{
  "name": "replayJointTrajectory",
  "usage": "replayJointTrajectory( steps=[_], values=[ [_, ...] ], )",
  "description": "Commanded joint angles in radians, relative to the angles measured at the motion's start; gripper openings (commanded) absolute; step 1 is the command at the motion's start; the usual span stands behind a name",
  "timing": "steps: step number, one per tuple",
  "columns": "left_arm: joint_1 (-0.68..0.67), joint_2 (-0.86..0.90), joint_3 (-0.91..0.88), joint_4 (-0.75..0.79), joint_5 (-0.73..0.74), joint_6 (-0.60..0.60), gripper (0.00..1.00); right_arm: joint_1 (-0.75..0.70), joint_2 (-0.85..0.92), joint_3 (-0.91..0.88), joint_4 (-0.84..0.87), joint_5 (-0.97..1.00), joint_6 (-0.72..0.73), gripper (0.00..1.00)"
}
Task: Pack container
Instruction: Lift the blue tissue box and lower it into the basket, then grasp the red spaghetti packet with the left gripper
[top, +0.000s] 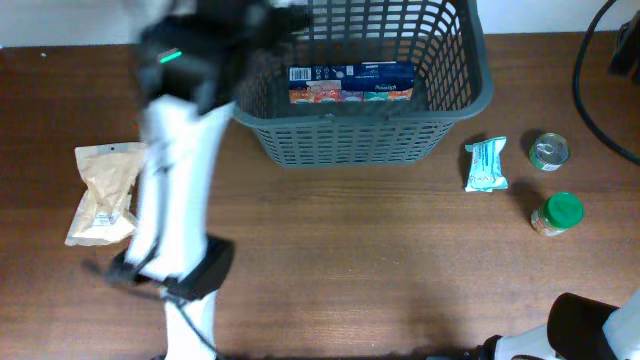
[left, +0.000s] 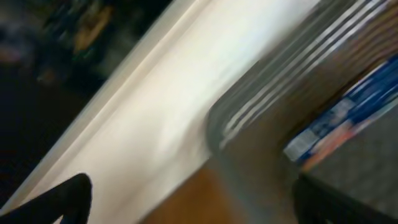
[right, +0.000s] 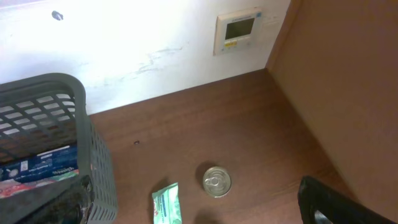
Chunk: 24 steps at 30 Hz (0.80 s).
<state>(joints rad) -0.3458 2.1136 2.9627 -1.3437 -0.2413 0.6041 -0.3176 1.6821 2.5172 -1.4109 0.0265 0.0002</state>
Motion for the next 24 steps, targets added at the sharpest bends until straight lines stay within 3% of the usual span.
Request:
replayJointTrajectory(
  steps=[1, 4, 7, 10, 13, 19, 24],
  values=[
    [0.108, 0.016, -0.014, -0.146, -0.129, -0.076, 0.89, -0.005, 0.002, 0.006, 0.001, 0.012, 0.004, 0.99],
    [0.228, 0.023, -0.061, -0.261, -0.116, -0.299, 0.79, -0.005, 0.002, 0.006, 0.001, 0.012, 0.004, 0.99],
    [0.349, 0.033, -0.160, -0.315, 0.034, -0.436, 0.79, -0.005, 0.002, 0.006, 0.001, 0.012, 0.004, 0.99],
    [0.441, 0.056, -0.312, -0.313, 0.186, -0.436, 0.80, -0.005, 0.002, 0.006, 0.001, 0.012, 0.004, 0.99],
    [0.495, 0.091, -0.465, -0.289, 0.194, -0.436, 0.86, -0.005, 0.002, 0.006, 0.001, 0.012, 0.004, 0.99],
    [0.549, 0.165, -0.760, -0.167, 0.197, -0.435, 0.83, -0.005, 0.002, 0.006, 0.001, 0.012, 0.004, 0.98],
    [0.550, 0.196, -0.901, -0.080, 0.198, -0.435, 0.82, -0.005, 0.002, 0.006, 0.001, 0.012, 0.004, 0.99]
  ],
)
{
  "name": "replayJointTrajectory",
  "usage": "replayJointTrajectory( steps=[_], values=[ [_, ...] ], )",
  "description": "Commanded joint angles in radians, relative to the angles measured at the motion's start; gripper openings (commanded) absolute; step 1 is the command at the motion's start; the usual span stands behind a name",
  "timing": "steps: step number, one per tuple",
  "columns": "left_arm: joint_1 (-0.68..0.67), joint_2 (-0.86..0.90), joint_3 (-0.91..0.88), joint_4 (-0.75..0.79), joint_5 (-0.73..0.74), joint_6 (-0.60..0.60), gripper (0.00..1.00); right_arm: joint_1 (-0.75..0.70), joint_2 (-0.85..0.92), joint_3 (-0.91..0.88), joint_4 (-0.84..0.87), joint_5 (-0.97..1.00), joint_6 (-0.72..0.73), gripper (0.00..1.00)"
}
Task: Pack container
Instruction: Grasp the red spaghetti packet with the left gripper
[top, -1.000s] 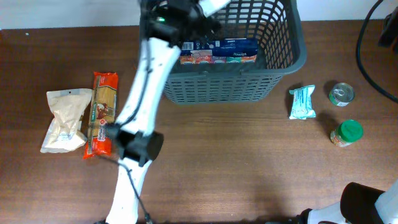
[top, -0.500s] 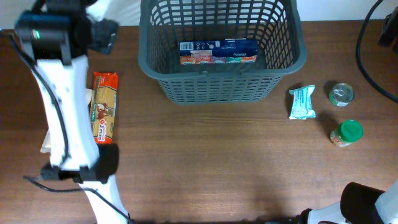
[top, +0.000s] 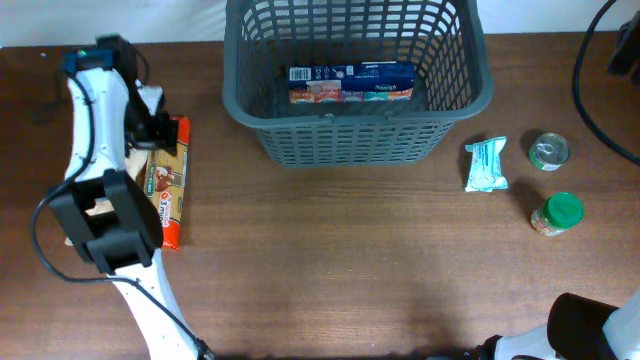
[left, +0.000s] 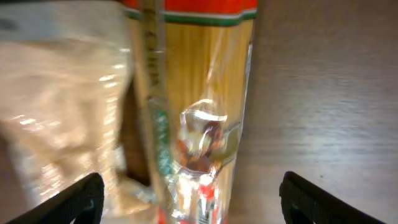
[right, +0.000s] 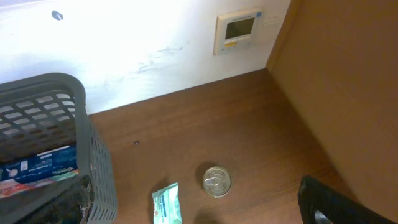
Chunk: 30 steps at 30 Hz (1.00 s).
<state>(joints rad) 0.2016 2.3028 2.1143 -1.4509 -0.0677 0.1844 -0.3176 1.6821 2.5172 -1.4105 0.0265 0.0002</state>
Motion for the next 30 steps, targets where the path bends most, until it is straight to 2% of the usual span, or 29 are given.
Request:
replayJointTrajectory(
  steps=[1, 13, 15, 17, 19, 22, 30],
  values=[
    [0.002, 0.010, -0.080, 0.048, 0.024, -0.016, 0.82, -0.005, 0.002, 0.006, 0.000, 0.012, 0.004, 0.99],
    [0.007, 0.039, -0.262, 0.219, 0.019, -0.011, 0.81, -0.005, 0.002, 0.006, 0.000, 0.012, 0.004, 0.99],
    [0.007, 0.040, -0.298, 0.261, 0.020, -0.012, 0.77, -0.005, 0.002, 0.006, 0.000, 0.012, 0.004, 0.99],
    [0.007, 0.040, -0.321, 0.285, 0.020, -0.012, 0.65, -0.005, 0.002, 0.006, 0.000, 0.012, 0.004, 0.99],
    [0.007, 0.040, -0.339, 0.297, 0.020, -0.012, 0.30, -0.005, 0.002, 0.006, 0.000, 0.012, 0.004, 0.99],
    [0.007, 0.040, -0.348, 0.294, 0.020, -0.012, 0.02, -0.005, 0.002, 0.006, 0.000, 0.012, 0.004, 0.99],
    [0.006, 0.029, -0.275, 0.197, 0.038, -0.012, 0.02, -0.005, 0.002, 0.006, 0.000, 0.012, 0.004, 0.99]
  ],
)
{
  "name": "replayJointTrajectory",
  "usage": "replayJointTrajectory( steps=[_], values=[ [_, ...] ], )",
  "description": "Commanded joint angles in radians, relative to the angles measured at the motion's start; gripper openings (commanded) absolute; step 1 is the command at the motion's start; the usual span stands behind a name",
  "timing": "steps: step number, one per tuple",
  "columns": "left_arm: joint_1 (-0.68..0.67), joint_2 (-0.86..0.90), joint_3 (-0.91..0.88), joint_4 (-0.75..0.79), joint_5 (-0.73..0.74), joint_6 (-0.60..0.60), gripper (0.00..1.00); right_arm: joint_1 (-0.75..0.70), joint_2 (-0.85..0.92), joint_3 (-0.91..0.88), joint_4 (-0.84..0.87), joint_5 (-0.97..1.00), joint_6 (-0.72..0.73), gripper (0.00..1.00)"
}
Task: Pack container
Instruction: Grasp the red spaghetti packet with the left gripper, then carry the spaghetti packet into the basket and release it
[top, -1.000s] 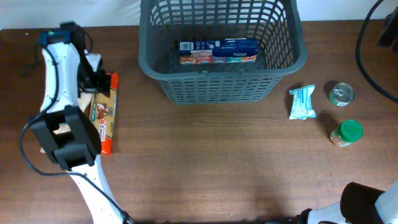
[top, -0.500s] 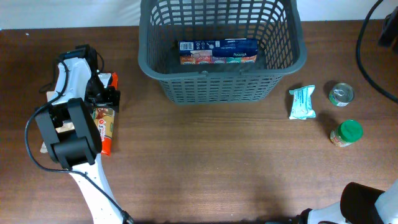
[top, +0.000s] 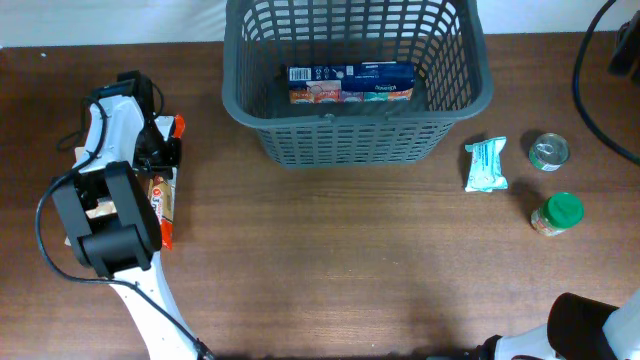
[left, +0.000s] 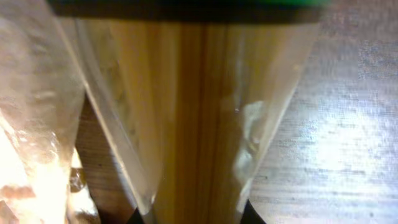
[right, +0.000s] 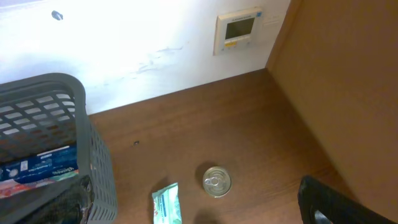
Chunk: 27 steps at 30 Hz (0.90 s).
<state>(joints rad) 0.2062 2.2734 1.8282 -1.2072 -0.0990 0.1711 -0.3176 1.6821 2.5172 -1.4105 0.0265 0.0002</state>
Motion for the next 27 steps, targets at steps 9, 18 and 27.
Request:
replayJointTrajectory(
  steps=[9, 18, 27],
  values=[
    [-0.008, -0.064, 0.519, -0.177, 0.119, 0.053, 0.01, -0.005, 0.002, 0.006, 0.000, 0.012, 0.004, 0.99],
    [-0.154, -0.182, 0.986, -0.148, 0.122, 0.489, 0.02, -0.005, 0.002, 0.006, 0.000, 0.012, 0.004, 0.98],
    [-0.496, -0.193, 1.065, -0.031, 0.117, 1.093, 0.01, -0.005, 0.002, 0.006, 0.000, 0.012, 0.004, 0.99]
  ],
)
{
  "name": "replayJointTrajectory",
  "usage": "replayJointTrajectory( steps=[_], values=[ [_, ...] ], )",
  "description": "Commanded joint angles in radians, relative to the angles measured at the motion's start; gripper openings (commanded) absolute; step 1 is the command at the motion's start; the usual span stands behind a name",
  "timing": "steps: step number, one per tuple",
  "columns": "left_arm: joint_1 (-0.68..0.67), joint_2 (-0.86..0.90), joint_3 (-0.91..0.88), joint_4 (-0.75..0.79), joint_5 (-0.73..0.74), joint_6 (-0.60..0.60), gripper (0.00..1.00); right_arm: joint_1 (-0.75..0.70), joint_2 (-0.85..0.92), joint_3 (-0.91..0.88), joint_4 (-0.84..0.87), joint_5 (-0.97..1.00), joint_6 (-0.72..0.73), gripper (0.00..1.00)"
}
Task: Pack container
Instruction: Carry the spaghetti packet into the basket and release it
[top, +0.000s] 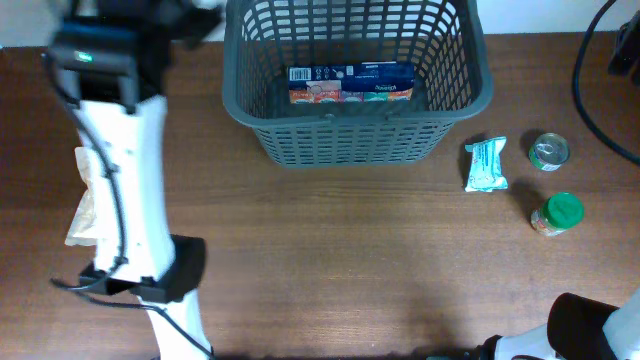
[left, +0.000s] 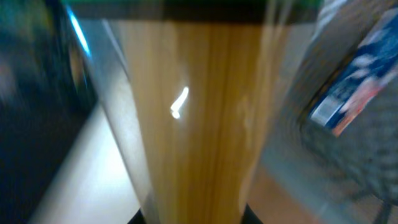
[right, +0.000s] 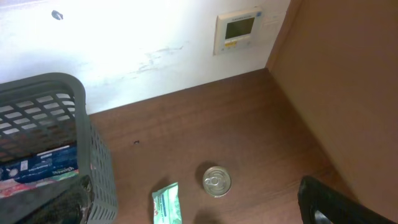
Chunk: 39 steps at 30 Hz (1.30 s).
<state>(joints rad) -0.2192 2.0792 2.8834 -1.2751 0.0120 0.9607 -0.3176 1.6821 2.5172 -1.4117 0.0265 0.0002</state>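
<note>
A clear pack of spaghetti (left: 199, 124) fills the left wrist view, and my left gripper (left: 193, 219) is shut on its lower end. In the overhead view the left arm (top: 100, 50) is a raised blur beside the far left corner of the grey basket (top: 470, 95), and the pack is lost in that blur. A blue and orange box (top: 350, 82) lies inside the basket (left: 348, 155). My right gripper (right: 193, 208) is open and holds nothing, low at the table's front right.
A beige bag (top: 100, 195) lies at the left on the table. Right of the basket are a teal packet (top: 487, 165), a tin can (top: 548, 151) and a green-lidded jar (top: 557, 213). The right wrist view shows the can (right: 216, 181) and the packet (right: 166, 204).
My left gripper was down on the table, shut on the spaghetti pack beside the beige bag. Now it holds the pack in the air by the basket's left side. The right arm is unchanged.
My left arm was first a blur at the basket's left side, its gripper open. Then it hung open over the spaghetti pack on the table at the left. Then it was shut on the pack, and now the pack is up beside the basket.
</note>
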Motion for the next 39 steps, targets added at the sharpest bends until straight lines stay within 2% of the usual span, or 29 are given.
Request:
replayJointTrajectory(
  steps=[1, 6, 10, 14, 16, 20, 33, 35, 39],
  values=[
    [-0.108, 0.014, 0.008, 0.056, -0.002, 0.346, 0.01, -0.005, 0.002, 0.006, 0.002, 0.012, 0.004, 0.99],
    [-0.201, 0.096, 0.002, 0.115, -0.044, 0.357, 0.02, -0.005, 0.002, 0.006, 0.002, 0.012, 0.004, 0.99],
    [-0.229, 0.216, -0.003, 0.115, -0.045, 0.237, 0.01, -0.005, 0.002, 0.006, 0.002, 0.012, 0.004, 0.99],
    [-0.244, 0.320, -0.004, 0.115, -0.046, 0.191, 0.02, -0.005, 0.002, 0.006, 0.002, 0.012, 0.004, 0.99],
    [-0.256, 0.359, -0.004, 0.112, -0.046, 0.138, 0.05, -0.005, 0.002, 0.006, 0.002, 0.012, 0.004, 0.99],
    [-0.276, 0.414, -0.004, 0.059, -0.044, 0.048, 0.05, -0.005, 0.002, 0.006, 0.002, 0.012, 0.004, 0.99],
    [-0.304, 0.537, -0.004, 0.006, -0.042, 0.046, 0.06, -0.005, 0.002, 0.006, 0.002, 0.012, 0.004, 0.99],
    [-0.304, 0.540, -0.004, 0.005, -0.042, 0.046, 0.10, -0.005, 0.002, 0.006, 0.002, 0.012, 0.004, 0.99],
    [-0.304, 0.537, -0.004, -0.002, -0.042, 0.045, 0.39, -0.005, 0.002, 0.006, 0.002, 0.012, 0.004, 0.99]
  ],
)
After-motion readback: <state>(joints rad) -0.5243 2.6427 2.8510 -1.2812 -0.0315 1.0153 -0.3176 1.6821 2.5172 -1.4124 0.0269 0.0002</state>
